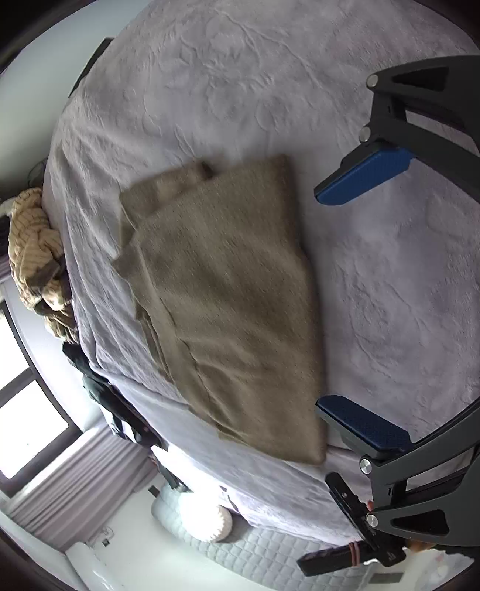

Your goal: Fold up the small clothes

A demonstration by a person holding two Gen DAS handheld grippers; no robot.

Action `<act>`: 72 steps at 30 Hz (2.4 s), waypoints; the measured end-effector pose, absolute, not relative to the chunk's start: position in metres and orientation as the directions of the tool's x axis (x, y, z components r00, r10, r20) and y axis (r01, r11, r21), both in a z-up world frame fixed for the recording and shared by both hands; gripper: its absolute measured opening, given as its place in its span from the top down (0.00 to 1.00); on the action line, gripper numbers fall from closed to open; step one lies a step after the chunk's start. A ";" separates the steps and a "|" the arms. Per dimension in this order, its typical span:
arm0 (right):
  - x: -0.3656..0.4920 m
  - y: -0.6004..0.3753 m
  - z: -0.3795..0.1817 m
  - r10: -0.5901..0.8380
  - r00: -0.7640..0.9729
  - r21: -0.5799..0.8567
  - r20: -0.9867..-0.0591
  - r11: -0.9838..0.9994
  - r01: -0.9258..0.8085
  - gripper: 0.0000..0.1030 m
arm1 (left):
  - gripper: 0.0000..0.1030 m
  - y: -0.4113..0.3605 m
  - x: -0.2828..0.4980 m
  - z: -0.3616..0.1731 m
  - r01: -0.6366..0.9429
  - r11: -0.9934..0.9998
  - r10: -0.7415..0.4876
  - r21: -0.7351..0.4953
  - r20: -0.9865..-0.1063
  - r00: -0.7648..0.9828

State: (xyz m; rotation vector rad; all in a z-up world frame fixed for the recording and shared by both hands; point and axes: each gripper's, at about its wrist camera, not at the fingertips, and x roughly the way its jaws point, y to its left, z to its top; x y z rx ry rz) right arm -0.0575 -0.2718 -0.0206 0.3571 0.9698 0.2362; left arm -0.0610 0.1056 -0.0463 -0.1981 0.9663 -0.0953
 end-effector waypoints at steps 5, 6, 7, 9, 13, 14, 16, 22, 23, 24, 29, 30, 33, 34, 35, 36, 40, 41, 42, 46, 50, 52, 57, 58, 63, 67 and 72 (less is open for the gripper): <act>-0.063 -0.247 -0.035 0.428 0.454 0.439 -0.781 0.894 -0.087 0.00 | 0.02 0.113 -0.065 -0.053 -0.010 0.967 -0.207 -0.253 -0.812 0.545; -0.065 -0.242 -0.038 0.435 0.446 0.445 -0.782 0.891 -0.090 0.00 | 0.02 0.114 -0.066 -0.055 -0.015 0.968 -0.204 -0.252 -0.815 0.542; -0.065 -0.238 -0.040 0.446 0.436 0.456 -0.782 0.886 -0.090 0.00 | 0.02 0.115 -0.067 -0.056 -0.016 0.967 -0.206 -0.254 -0.818 0.538; -0.067 -0.232 -0.045 0.463 0.421 0.475 -0.780 0.876 -0.083 0.00 | 0.02 0.117 -0.069 -0.060 -0.004 0.962 -0.231 -0.274 -0.820 0.523; -0.067 -0.220 -0.055 0.496 0.383 0.514 -0.779 0.855 -0.063 0.00 | 0.02 0.122 -0.072 -0.064 -0.018 0.956 -0.242 -0.293 -0.821 0.516; -0.066 -0.216 -0.059 0.506 0.370 0.525 -0.779 0.849 -0.055 0.00 | 0.02 0.123 -0.073 -0.065 -0.024 0.953 -0.246 -0.300 -0.821 0.515; -0.066 -0.211 -0.063 0.518 0.355 0.539 -0.778 0.841 -0.047 0.00 | 0.02 0.127 -0.073 -0.067 -0.036 0.950 -0.248 -0.310 -0.821 0.514; -0.064 -0.196 -0.071 0.536 0.324 0.559 -0.779 0.829 -0.025 0.00 | 0.02 0.137 -0.072 -0.076 -0.067 0.939 -0.260 -0.337 -0.824 0.504; -0.063 -0.195 -0.072 0.540 0.322 0.565 -0.778 0.825 -0.019 0.00 | 0.02 0.138 -0.072 -0.077 -0.070 0.937 -0.262 -0.341 -0.824 0.502; -0.063 -0.194 -0.073 0.548 0.320 0.575 -0.773 0.818 -0.012 0.00 | 0.02 0.139 -0.072 -0.078 -0.073 0.935 -0.265 -0.346 -0.824 0.501; -0.055 -0.191 -0.075 0.602 0.320 0.641 -0.732 0.767 0.023 0.00 | 0.02 0.144 -0.069 -0.083 -0.076 0.924 -0.290 -0.374 -0.816 0.500; -0.053 -0.190 -0.075 0.616 0.320 0.657 -0.720 0.753 0.027 0.00 | 0.02 0.145 -0.069 -0.083 -0.074 0.922 -0.294 -0.380 -0.813 0.502; -0.047 -0.181 -0.078 0.679 0.311 0.722 -0.665 0.690 0.037 0.00 | 0.02 0.148 -0.068 -0.082 -0.073 0.913 -0.311 -0.402 -0.801 0.512; -0.044 -0.176 -0.080 0.705 0.306 0.749 -0.640 0.662 0.039 0.00 | 0.02 0.150 -0.068 -0.082 -0.074 0.910 -0.316 -0.409 -0.797 0.515; -0.041 -0.171 -0.083 0.724 0.303 0.767 -0.620 0.640 0.041 0.01 | 0.02 0.152 -0.067 -0.082 -0.076 0.907 -0.319 -0.414 -0.795 0.517; -0.038 -0.166 -0.085 0.742 0.301 0.786 -0.599 0.617 0.042 0.01 | 0.02 0.154 -0.066 -0.082 -0.079 0.903 -0.324 -0.422 -0.791 0.519; -0.023 -0.140 -0.093 0.807 0.289 0.848 -0.515 0.528 0.035 0.18 | 0.02 0.164 -0.061 -0.083 -0.086 0.873 -0.369 -0.480 -0.766 0.527; -0.019 -0.133 -0.096 0.814 0.287 0.855 -0.505 0.518 0.032 0.24 | 0.02 0.167 -0.058 -0.082 -0.086 0.860 -0.388 -0.503 -0.754 0.530; -0.014 -0.125 -0.100 0.820 0.283 0.860 -0.497 0.510 0.033 0.25 | 0.02 0.170 -0.057 -0.082 -0.085 0.851 -0.401 -0.519 -0.745 0.534; 0.003 -0.107 -0.117 0.829 0.292 0.876 -0.477 0.478 0.073 0.29 | 0.02 0.180 -0.045 -0.084 -0.074 0.808 -0.460 -0.584 -0.704 0.541; 0.015 -0.102 -0.130 0.822 0.339 0.888 -0.458 0.441 0.131 0.37 | 0.02 0.184 -0.030 -0.089 -0.042 0.734 -0.563 -0.678 -0.642 0.520; 0.022 -0.104 -0.131 0.819 0.359 0.894 -0.447 0.424 0.147 0.49 | 0.02 0.183 -0.023 -0.091 -0.027 0.703 -0.602 -0.710 -0.615 0.509; 0.037 -0.112 -0.109 0.805 0.410 0.896 -0.429 0.438 0.075 0.90 | 0.02 0.178 -0.002 -0.097 -0.014 0.598 -0.699 -0.801 -0.530 0.480; 0.037 -0.112 -0.101 0.804 0.417 0.894 -0.423 0.446 0.046 0.91 | 0.02 0.177 0.002 -0.099 -0.016 0.578 -0.713 -0.816 -0.515 0.476; 0.038 -0.107 -0.064 0.791 0.433 0.856 -0.431 0.511 -0.082 0.91 | 0.02 0.171 0.033 -0.110 -0.043 0.471 -0.773 -0.881 -0.435 0.462; 0.035 -0.110 -0.058 0.789 0.427 0.841 -0.441 0.529 -0.109 0.91 | 0.02 0.163 0.060 -0.110 -0.045 0.447 -0.783 -0.893 -0.415 0.463; 0.036 -0.113 -0.060 0.794 0.418 0.844 -0.441 0.525 -0.108 0.91 | 0.02 0.150 0.097 -0.105 -0.029 0.475 -0.783 -0.879 -0.438 0.442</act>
